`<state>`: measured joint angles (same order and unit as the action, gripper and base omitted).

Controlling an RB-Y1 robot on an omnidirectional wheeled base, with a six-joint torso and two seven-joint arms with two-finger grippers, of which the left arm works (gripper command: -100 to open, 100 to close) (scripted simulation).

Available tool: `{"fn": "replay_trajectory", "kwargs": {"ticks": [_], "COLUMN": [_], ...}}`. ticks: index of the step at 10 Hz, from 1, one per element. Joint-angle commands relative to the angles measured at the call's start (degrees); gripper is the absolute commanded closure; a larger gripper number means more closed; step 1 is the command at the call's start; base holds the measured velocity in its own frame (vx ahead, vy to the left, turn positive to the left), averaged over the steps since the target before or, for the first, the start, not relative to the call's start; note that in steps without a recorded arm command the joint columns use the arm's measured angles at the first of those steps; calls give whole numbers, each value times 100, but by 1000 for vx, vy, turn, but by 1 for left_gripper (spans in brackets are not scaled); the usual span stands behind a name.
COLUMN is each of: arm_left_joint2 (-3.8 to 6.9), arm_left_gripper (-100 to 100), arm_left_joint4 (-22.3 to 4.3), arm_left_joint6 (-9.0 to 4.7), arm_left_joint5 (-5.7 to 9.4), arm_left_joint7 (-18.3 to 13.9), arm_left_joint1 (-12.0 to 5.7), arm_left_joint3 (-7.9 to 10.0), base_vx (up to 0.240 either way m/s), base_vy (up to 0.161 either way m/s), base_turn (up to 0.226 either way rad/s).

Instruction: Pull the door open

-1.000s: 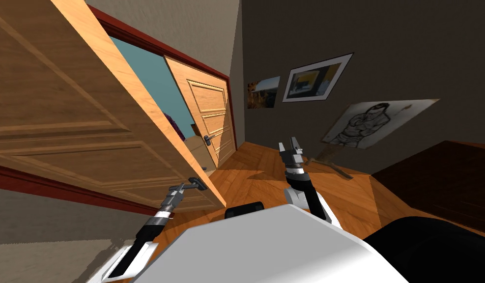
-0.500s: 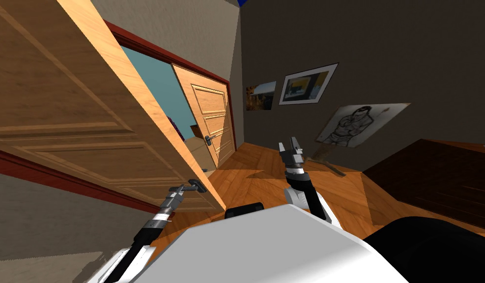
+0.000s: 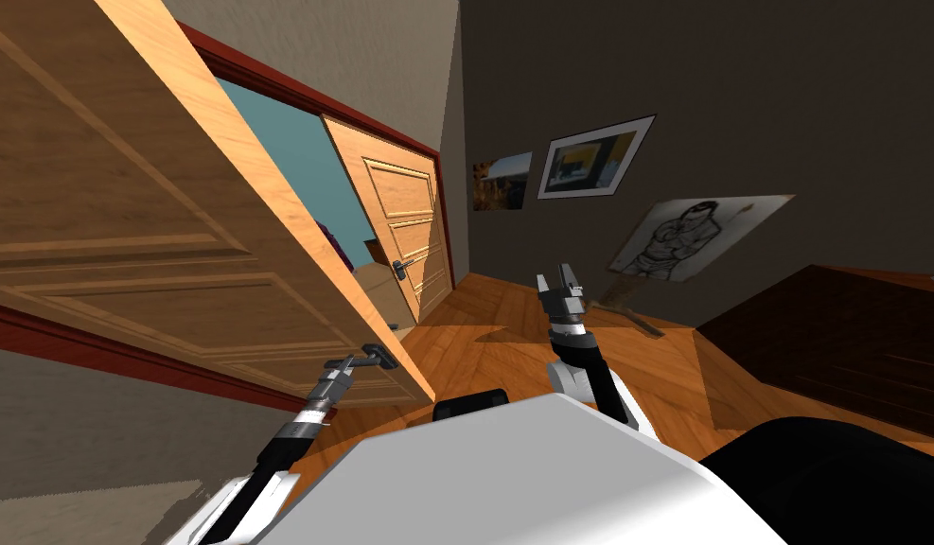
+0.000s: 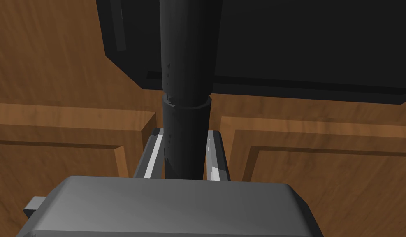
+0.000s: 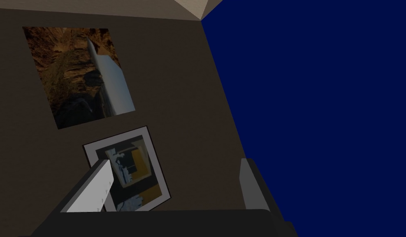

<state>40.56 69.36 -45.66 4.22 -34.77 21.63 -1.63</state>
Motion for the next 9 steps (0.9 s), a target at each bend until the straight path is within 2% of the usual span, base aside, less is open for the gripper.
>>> {"fn": "replay_trajectory", "kwargs": {"ticks": [1,2,3,9], "arm_left_joint2": [-30,-30,38,38], "arm_left_gripper": [100,100,100,100], "arm_left_joint4": [26,26,-49,-49], "arm_left_joint6": [-25,-25,-126,-126], "arm_left_joint5": [-19,-19,-5,-5], "arm_left_joint7": [1,1,-30,-30], "arm_left_joint1": [-3,-3,43,43], "arm_left_joint3": [-51,-51,-16,-16], "base_vx": [0,-1,-5,-2], "base_vy": [0,-3,-1,-2], "base_turn": [0,-11,-18,-10]}}
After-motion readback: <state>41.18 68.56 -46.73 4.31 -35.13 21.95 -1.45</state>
